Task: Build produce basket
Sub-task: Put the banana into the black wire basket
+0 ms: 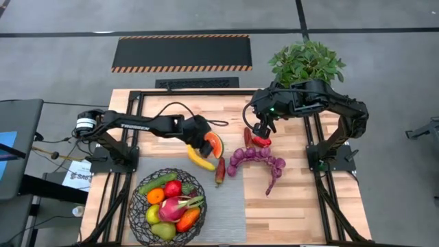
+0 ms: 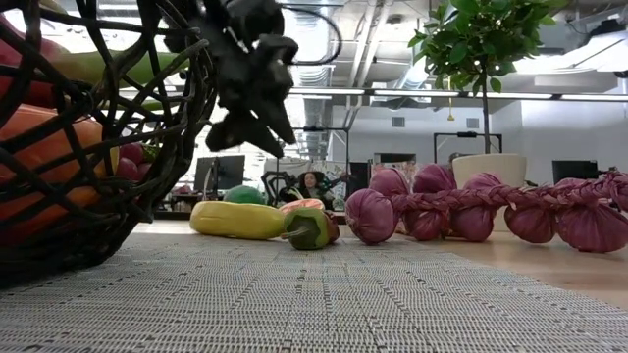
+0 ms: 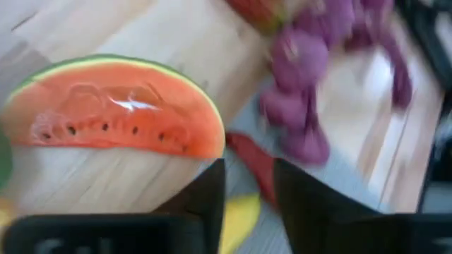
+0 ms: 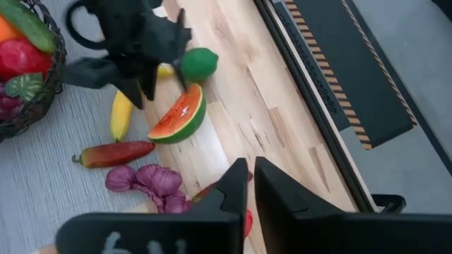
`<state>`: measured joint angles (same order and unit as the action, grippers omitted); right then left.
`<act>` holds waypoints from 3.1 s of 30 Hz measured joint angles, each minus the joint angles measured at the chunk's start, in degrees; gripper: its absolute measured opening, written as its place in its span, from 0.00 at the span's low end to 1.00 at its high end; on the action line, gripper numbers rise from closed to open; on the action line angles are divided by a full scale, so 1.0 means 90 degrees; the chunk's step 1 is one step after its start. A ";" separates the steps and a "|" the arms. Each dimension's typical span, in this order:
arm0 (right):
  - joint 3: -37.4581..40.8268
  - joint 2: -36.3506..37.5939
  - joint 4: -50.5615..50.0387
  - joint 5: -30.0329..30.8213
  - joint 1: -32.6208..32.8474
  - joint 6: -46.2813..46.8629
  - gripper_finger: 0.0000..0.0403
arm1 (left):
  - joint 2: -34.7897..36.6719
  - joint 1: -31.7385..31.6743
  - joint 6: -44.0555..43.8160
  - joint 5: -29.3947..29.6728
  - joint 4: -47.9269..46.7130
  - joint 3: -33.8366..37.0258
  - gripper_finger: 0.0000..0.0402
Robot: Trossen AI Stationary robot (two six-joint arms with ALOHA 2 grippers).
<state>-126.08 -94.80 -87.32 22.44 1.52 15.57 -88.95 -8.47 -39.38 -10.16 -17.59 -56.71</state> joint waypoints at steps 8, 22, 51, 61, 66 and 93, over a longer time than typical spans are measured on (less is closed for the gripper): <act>0.0000 0.0000 -0.0105 -0.0002 0.0000 -0.0027 0.22 | -0.0029 0.0483 0.2817 -0.0011 -0.1246 -0.0441 0.63; 0.0009 -0.0005 -0.0315 -0.0009 0.0000 -0.0108 0.26 | -0.0875 0.0515 0.5545 -0.0050 -0.1395 -0.0480 0.69; 0.0087 0.0000 -0.0299 -0.0007 -0.0007 -0.0062 0.26 | -0.1709 0.0428 0.6650 0.0257 -0.2014 -0.1270 0.19; 0.0090 0.0078 -0.0297 -0.0008 -0.0005 -0.0362 0.26 | -0.1709 0.0115 0.6071 0.0267 -0.3413 -0.2680 0.19; 0.0087 0.0325 -0.0299 -0.0007 -0.0005 -0.0574 0.26 | -0.1707 0.0126 0.6060 0.0901 -0.4497 -0.3707 0.19; 0.0085 0.1037 -0.0299 0.0007 -0.0024 -0.0879 0.26 | -0.1107 0.1994 0.2528 0.0232 -0.8048 -0.6520 0.22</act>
<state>-125.32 -85.47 -90.02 22.50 1.30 7.67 -98.91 9.48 -16.63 -8.08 -90.02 -115.39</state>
